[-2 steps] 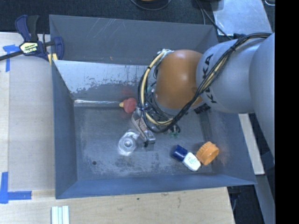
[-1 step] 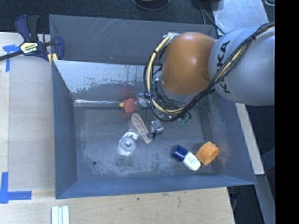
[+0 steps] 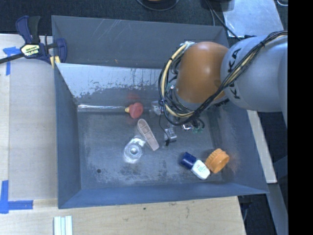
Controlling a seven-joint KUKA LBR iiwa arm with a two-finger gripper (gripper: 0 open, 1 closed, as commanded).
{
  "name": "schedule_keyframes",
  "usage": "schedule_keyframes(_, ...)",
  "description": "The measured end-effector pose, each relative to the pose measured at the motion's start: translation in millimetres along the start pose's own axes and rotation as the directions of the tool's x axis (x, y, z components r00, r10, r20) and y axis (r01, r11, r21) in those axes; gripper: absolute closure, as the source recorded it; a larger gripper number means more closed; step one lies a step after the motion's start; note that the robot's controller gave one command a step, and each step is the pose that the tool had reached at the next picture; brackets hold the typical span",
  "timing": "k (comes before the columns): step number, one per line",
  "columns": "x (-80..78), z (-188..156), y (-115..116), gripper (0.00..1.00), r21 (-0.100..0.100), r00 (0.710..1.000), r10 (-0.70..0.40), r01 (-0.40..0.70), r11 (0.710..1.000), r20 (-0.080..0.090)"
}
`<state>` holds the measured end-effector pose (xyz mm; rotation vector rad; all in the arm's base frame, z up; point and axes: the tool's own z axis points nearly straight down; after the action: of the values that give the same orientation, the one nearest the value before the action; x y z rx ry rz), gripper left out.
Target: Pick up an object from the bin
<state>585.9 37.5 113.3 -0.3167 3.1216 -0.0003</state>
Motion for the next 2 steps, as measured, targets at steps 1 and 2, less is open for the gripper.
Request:
schedule_keyframes(1, 0.9, 44.3, 35.8, 0.0, -0.001, 0.961, -0.276, 0.276, 0.961, 0.004)
schedule_keyframes(2, -6.4, 42.8, 30.4, 1.0, 0.0, 1.0, -0.02, 0.02, 1.0, 0.006)
